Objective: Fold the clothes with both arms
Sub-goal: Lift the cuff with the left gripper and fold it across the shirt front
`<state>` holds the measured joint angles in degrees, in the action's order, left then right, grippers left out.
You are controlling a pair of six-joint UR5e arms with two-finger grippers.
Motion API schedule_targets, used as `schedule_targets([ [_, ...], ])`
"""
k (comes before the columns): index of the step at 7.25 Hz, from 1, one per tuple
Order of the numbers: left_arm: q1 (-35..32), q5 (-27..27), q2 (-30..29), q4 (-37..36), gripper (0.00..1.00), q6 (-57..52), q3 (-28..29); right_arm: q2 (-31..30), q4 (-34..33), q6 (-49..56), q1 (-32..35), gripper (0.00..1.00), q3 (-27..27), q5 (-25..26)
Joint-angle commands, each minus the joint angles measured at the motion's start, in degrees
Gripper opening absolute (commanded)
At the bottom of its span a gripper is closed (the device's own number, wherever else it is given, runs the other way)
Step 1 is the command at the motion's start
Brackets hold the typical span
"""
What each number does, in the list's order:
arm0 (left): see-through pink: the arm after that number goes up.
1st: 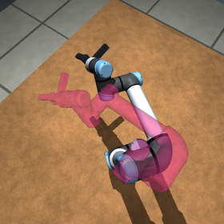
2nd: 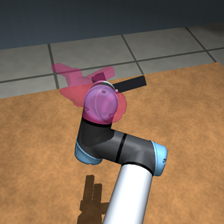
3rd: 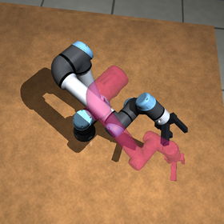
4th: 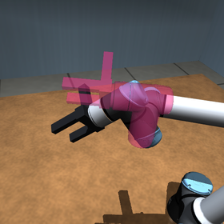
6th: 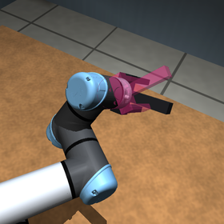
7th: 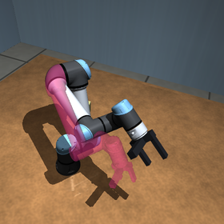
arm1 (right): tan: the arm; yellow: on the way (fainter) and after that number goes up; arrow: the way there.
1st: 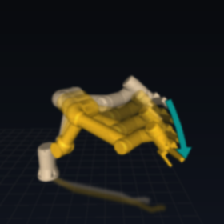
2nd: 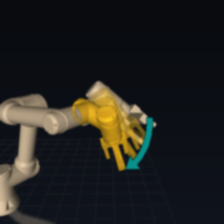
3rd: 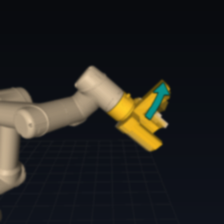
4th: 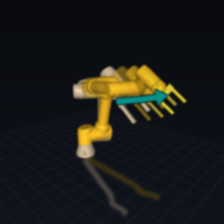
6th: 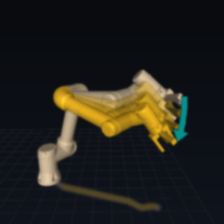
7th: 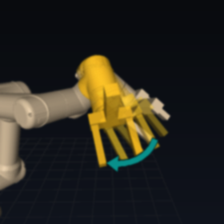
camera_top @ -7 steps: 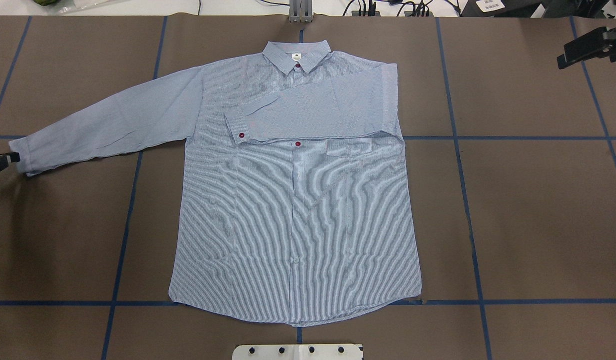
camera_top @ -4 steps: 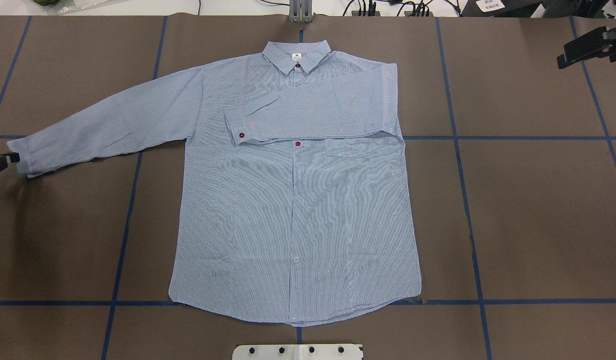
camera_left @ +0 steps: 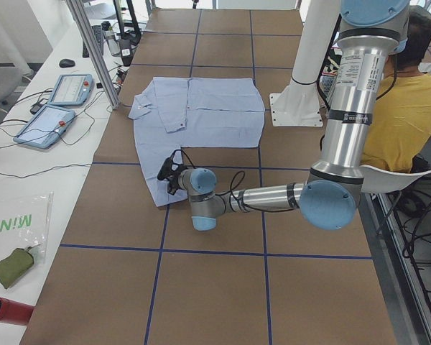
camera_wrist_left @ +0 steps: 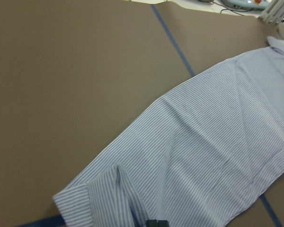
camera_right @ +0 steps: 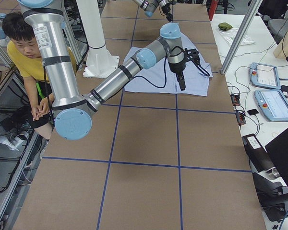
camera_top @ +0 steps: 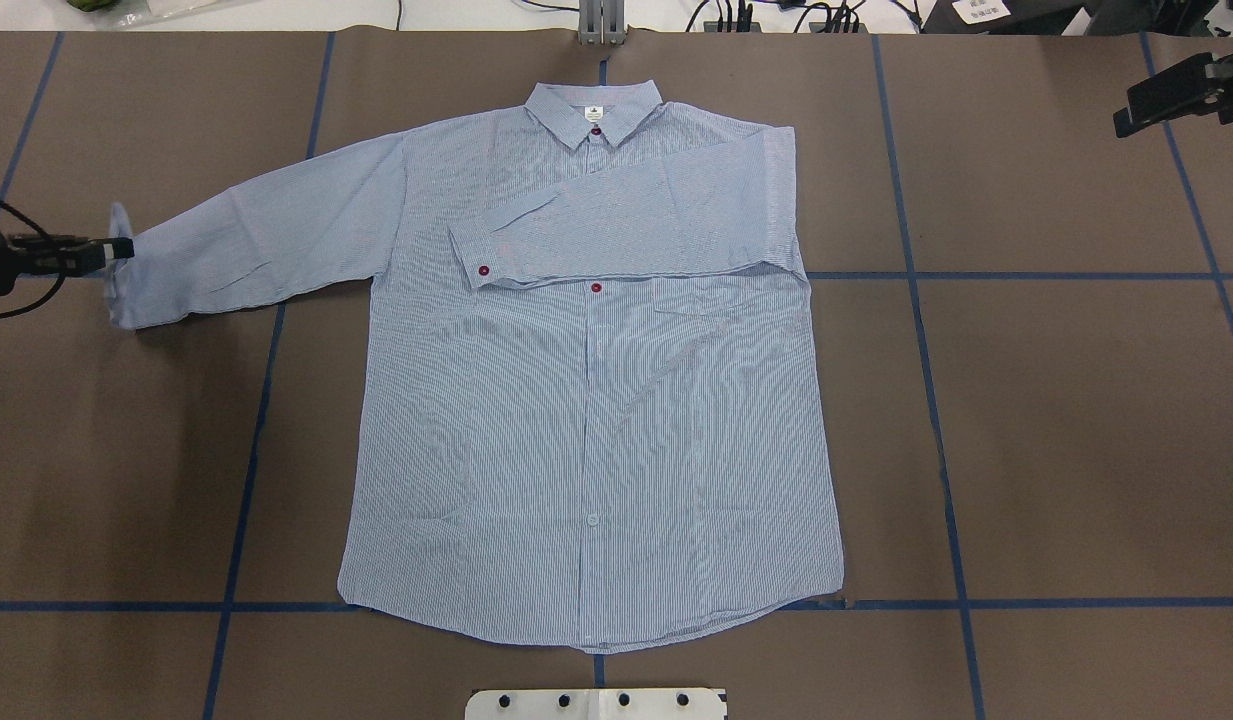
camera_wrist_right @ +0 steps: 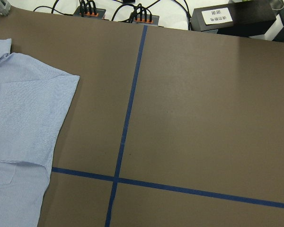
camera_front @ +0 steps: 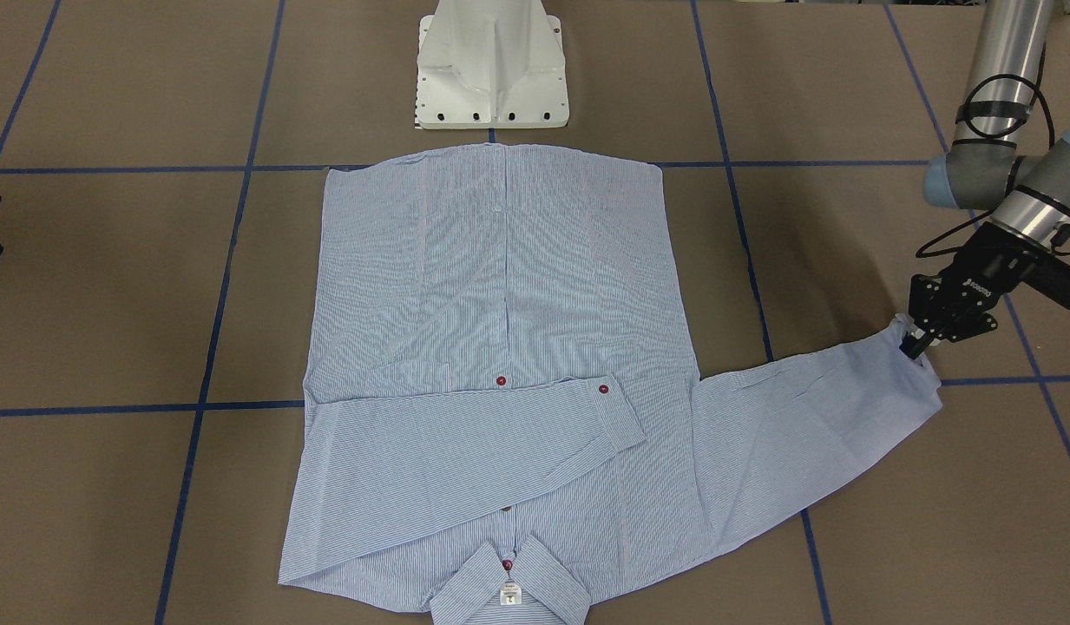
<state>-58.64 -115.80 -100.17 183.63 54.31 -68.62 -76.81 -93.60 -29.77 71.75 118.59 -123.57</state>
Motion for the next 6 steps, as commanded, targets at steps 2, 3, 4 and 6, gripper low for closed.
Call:
schedule_targets([
  [2,5.3,0.4,-12.3,-1.1,0.0,7.7,-6.6,-0.3,0.0,-0.4,0.0,1.0,0.2,-0.1],
  [3,6.9,0.5,-15.6,-1.3,0.0,12.2,-8.1,-0.4,0.0,-0.4,0.0,1.0,0.2,-0.1],
  [4,9.1,0.6,-19.9,-2.7,0.0,15.6,-7.8,-0.4,0.0,-0.5,0.0,1.0,0.2,-0.1],
  [6,16.5,9.4,-26.1,-11.8,0.0,16.3,-7.8,-0.3,0.0,-0.6,0.0,1.0,0.2,-0.1],
])
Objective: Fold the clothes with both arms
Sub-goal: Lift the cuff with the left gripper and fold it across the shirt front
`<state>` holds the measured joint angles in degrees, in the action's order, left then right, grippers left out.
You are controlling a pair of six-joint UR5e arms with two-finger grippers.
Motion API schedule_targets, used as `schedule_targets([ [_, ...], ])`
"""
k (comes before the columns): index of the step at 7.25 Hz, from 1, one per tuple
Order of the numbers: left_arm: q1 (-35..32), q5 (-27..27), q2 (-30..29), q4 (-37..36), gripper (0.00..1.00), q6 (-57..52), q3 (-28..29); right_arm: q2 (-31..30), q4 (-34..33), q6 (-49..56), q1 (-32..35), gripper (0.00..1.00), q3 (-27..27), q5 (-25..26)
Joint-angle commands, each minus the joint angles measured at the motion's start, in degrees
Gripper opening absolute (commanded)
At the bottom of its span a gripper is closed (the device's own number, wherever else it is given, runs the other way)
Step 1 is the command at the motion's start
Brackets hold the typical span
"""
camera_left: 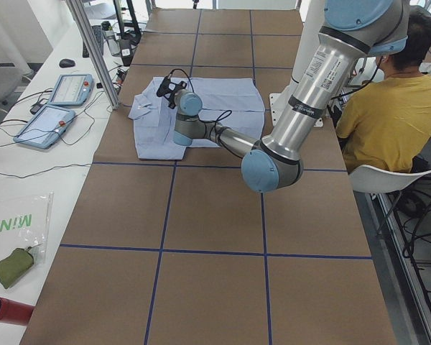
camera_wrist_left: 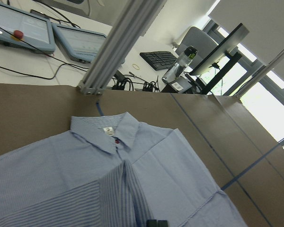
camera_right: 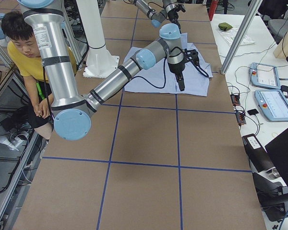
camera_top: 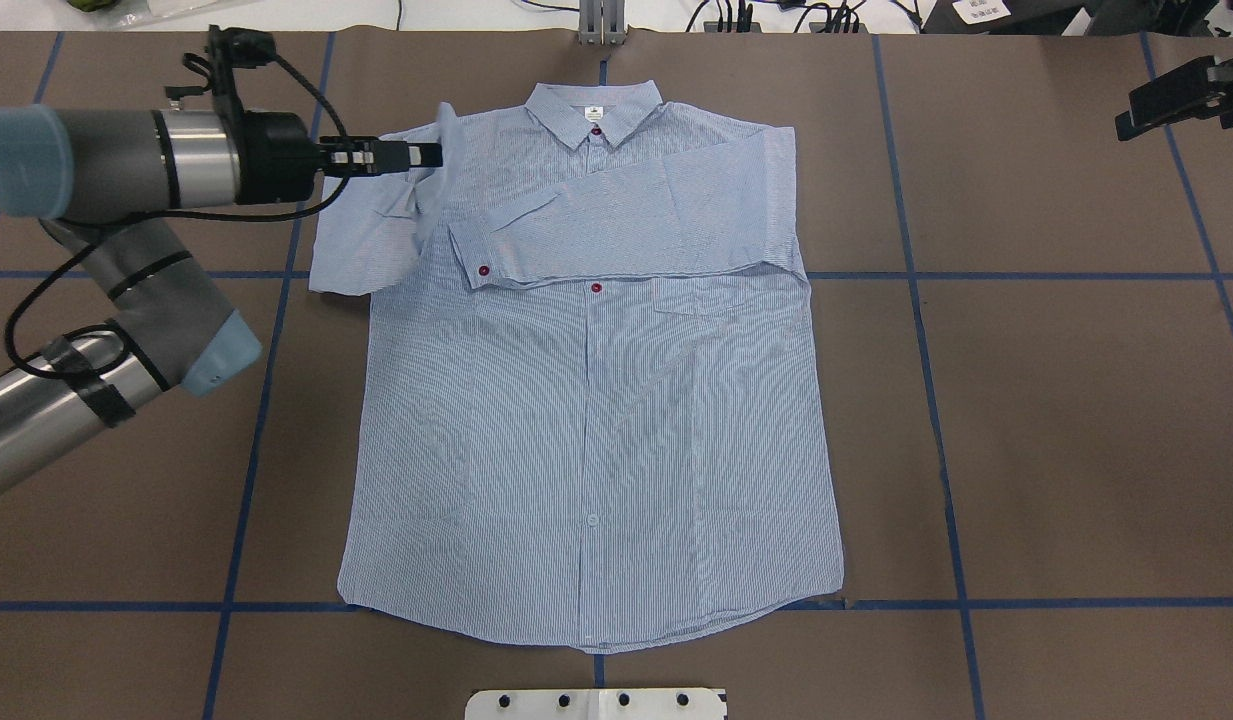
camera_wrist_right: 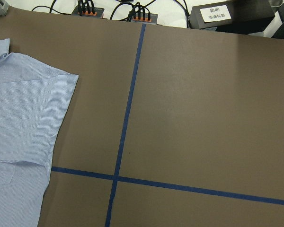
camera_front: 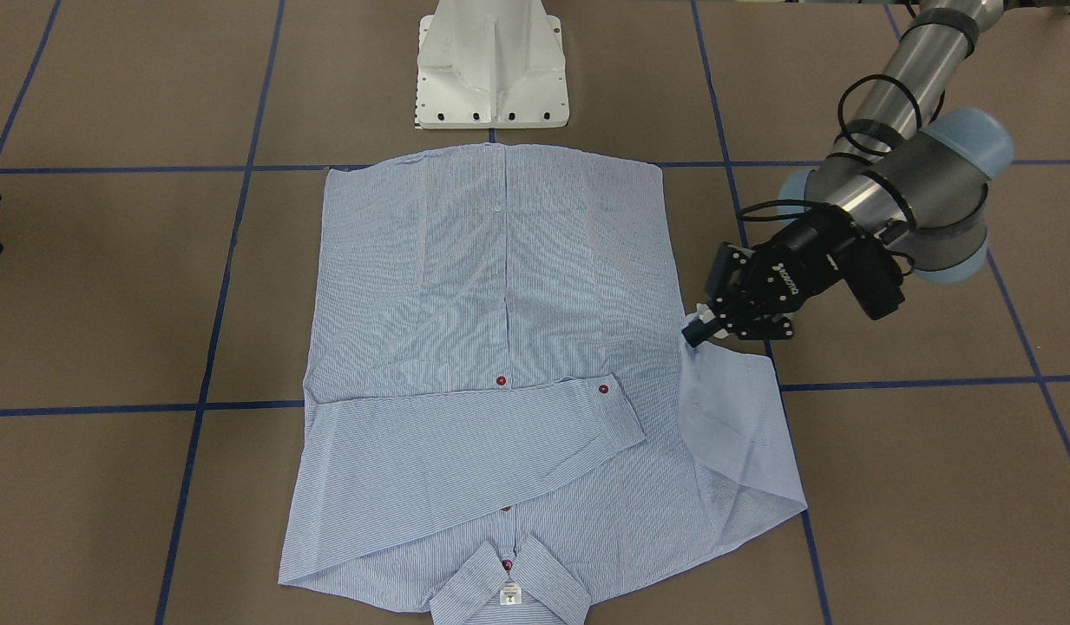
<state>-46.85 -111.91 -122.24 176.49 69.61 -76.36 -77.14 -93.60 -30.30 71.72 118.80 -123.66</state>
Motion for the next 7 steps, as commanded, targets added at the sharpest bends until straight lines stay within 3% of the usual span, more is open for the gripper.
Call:
schedule_targets([
  [1,7.7,10.6,-7.5,-9.4,0.0,1.0,0.7,0.1,0.0,-0.1,0.0,1.0,-0.1,0.0],
  [7,14.8,16.3,-15.5,-18.2,0.0,0.5,8.6,0.1,0.0,-0.1,0.0,1.0,0.1,0.0],
])
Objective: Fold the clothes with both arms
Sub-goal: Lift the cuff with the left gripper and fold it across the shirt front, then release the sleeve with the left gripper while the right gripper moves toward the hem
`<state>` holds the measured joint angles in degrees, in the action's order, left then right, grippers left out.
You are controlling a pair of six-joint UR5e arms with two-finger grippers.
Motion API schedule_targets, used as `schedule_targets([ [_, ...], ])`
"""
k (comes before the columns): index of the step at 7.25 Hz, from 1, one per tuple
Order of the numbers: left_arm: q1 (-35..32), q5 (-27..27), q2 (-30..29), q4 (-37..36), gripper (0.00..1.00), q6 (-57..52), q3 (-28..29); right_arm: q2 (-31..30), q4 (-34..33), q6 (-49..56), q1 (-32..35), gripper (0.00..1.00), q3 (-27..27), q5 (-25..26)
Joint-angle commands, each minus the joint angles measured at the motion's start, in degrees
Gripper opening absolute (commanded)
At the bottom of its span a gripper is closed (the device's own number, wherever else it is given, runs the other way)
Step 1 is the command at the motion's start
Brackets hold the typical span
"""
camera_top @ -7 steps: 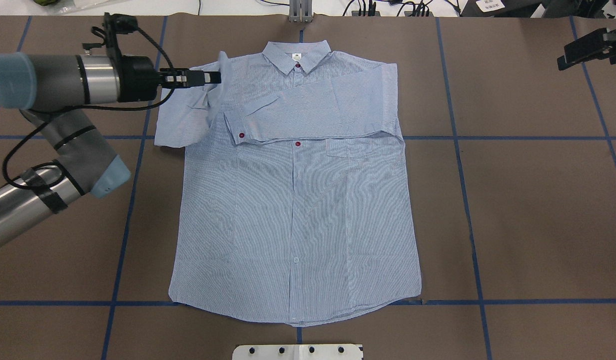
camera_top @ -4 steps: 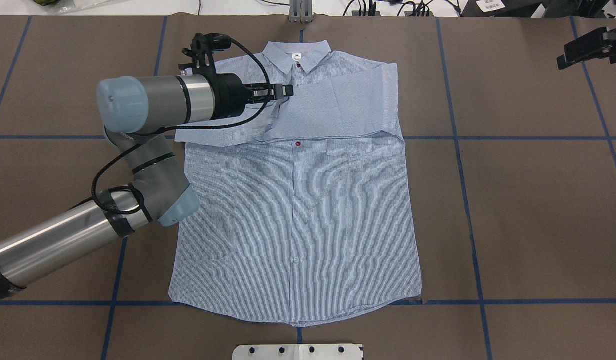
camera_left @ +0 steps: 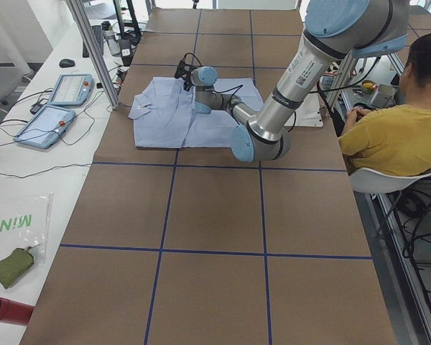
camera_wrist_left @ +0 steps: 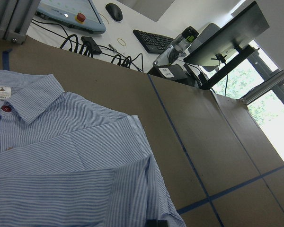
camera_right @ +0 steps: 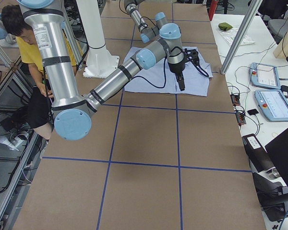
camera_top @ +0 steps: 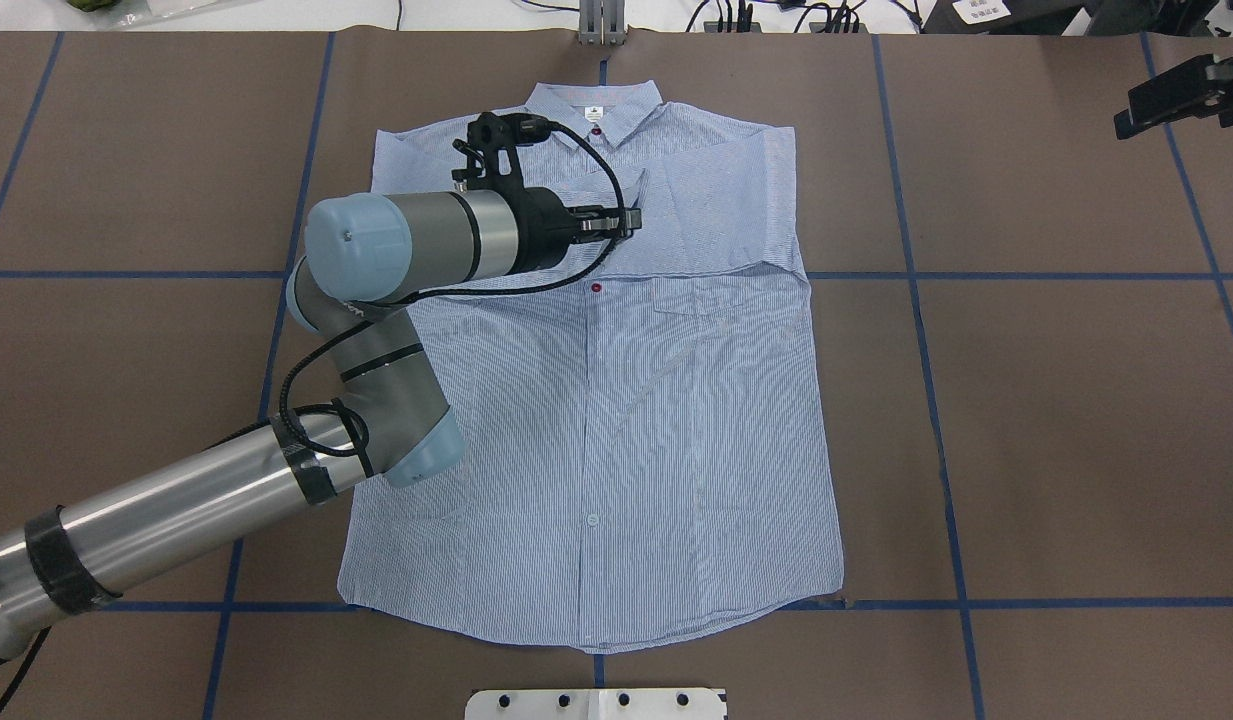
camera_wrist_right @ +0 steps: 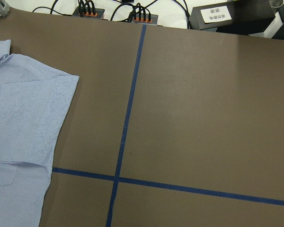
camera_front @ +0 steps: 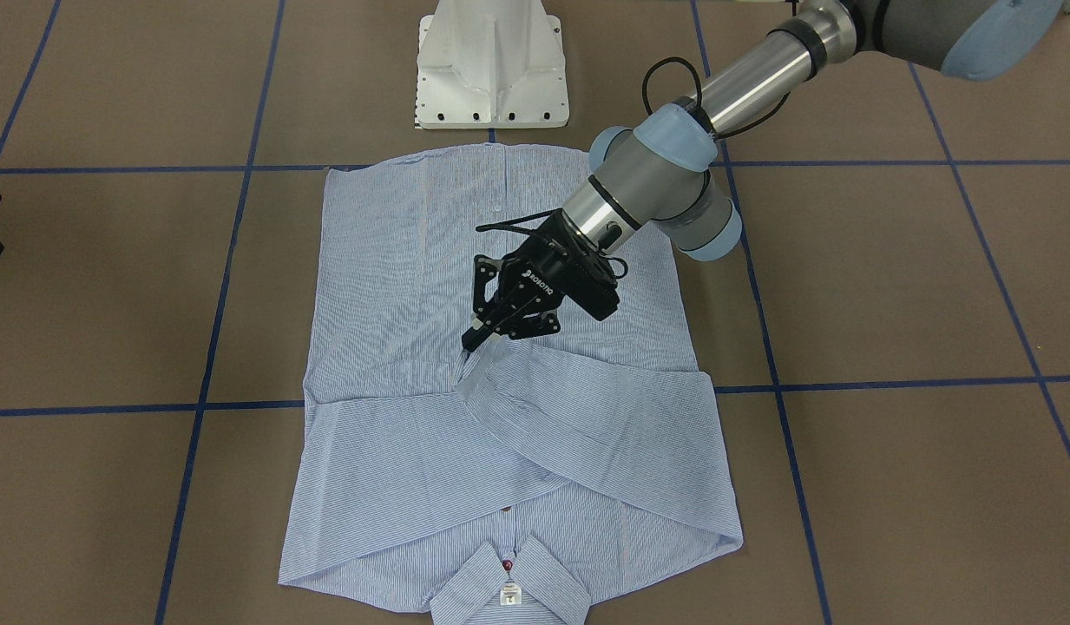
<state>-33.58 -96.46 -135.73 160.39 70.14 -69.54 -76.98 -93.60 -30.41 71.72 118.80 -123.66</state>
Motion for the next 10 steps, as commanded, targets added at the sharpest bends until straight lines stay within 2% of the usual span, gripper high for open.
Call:
schedule_targets([
  [1,3.5,3.4,-3.2,-5.6,0.0,-0.2,2.0,0.0,0.0,0.0,0.0,1.0,0.1,0.0],
  [2,5.2,5.0,-4.0,-7.6,0.0,-0.2,2.1,-0.1,0.0,0.0,0.0,1.0,0.0,0.0],
  [3,5.8,4.8,-5.1,-9.2,0.69,0.0,2.8,-0.1,0.0,0.0,0.0,1.0,0.0,0.0],
  [4,6.9,5.0,-5.2,-9.2,1.0,0.3,3.2,-0.1,0.0,0.0,0.0,1.0,0.0,0.0],
  [5,7.0,5.1,-5.2,-10.1,1.0,-0.4,2.7,-0.1,0.0,-0.3,0.0,1.0,0.2,0.0],
  [6,6.9,4.4,-4.6,-15.7,1.0,-3.7,-0.5,0.2,0.1,-3.6,-0.5,1.0,0.4,0.1],
  [7,6.7,4.2,-2.3,-23.3,1.0,-8.7,-7.4,0.2,3.0,-8.8,-3.1,1.0,1.0,0.3],
  [8,6.7,2.3,2.7,-27.7,1.0,-9.7,-15.5,-0.3,6.3,-16.0,-6.6,1.0,2.0,1.0],
  [9,6.5,1.5,7.4,-35.0,1.0,-9.8,-23.9,-0.5,6.3,-22.3,-12.2,1.0,4.2,4.2],
  [10,6.4,1.5,10.3,-44.5,1.0,-9.8,-31.8,-1.2,6.3,-29.2,-19.7,1.0,6.7,10.8],
])
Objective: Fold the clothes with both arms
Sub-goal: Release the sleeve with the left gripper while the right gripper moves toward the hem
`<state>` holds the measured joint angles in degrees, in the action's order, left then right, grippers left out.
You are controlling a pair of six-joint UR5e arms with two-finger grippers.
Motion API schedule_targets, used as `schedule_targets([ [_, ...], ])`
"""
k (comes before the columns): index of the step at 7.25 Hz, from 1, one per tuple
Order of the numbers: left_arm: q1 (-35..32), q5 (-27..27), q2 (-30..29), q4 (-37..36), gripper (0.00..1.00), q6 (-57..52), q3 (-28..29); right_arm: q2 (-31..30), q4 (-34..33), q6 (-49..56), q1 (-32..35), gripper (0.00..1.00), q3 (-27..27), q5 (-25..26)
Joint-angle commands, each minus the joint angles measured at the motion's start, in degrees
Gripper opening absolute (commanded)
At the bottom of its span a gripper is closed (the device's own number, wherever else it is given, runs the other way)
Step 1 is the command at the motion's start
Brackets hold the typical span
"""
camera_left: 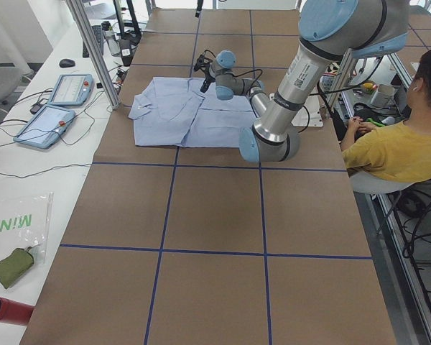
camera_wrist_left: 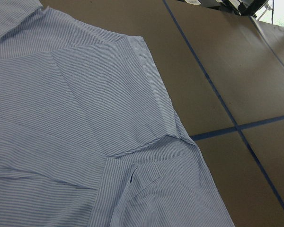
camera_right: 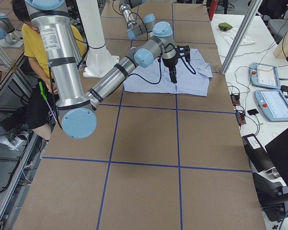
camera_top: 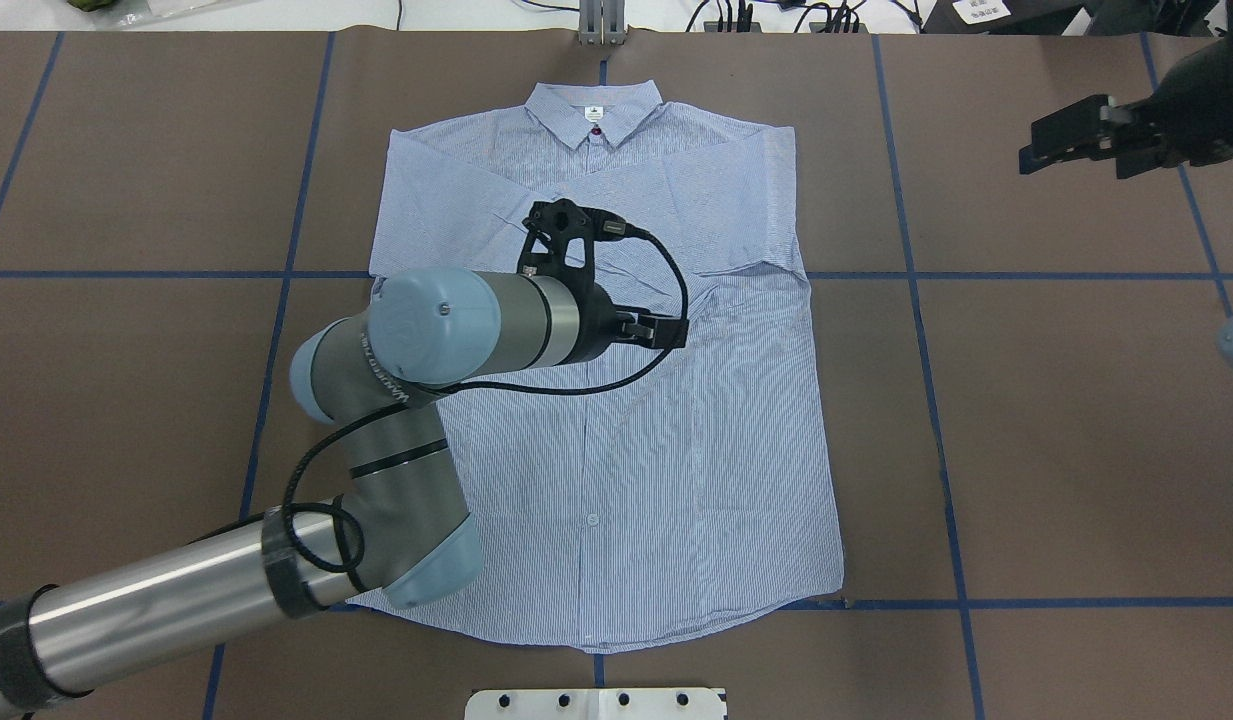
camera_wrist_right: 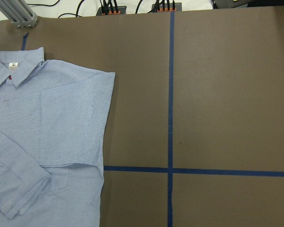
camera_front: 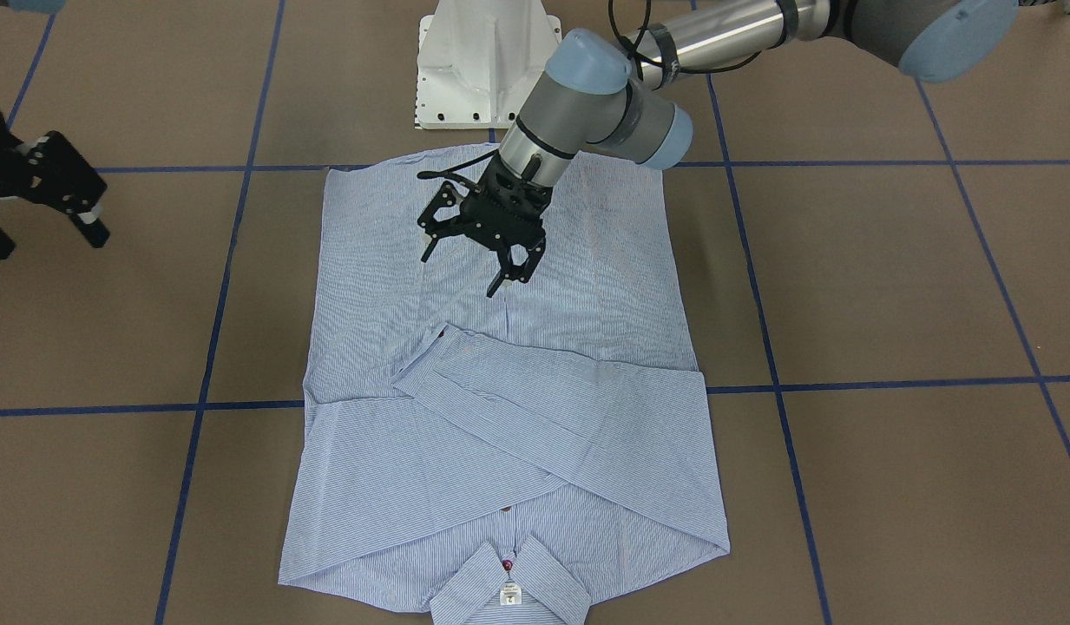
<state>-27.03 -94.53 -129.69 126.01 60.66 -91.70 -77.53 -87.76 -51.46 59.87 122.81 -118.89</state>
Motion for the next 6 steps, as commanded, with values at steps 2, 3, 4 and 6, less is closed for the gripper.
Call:
schedule_targets([
  [2,0.1,-0.3,16.0,-14.5,1.0,0.2,-24.2,-4.0,0.5,-21.6,-21.7,1.0,10.0,15.7],
  [3,0.8,0.3,20.0,-14.4,1.0,2.5,-27.3,-7.1,0.5,-25.0,-28.2,1.0,14.3,21.0],
  [4,3.0,1.2,23.1,-14.2,1.0,10.5,-27.6,-10.2,0.5,-29.3,-33.4,1.0,16.9,23.4],
  [6,9.9,8.0,30.2,-14.0,1.0,17.4,-29.2,-13.9,0.4,-34.6,-43.1,1.0,17.6,34.3],
])
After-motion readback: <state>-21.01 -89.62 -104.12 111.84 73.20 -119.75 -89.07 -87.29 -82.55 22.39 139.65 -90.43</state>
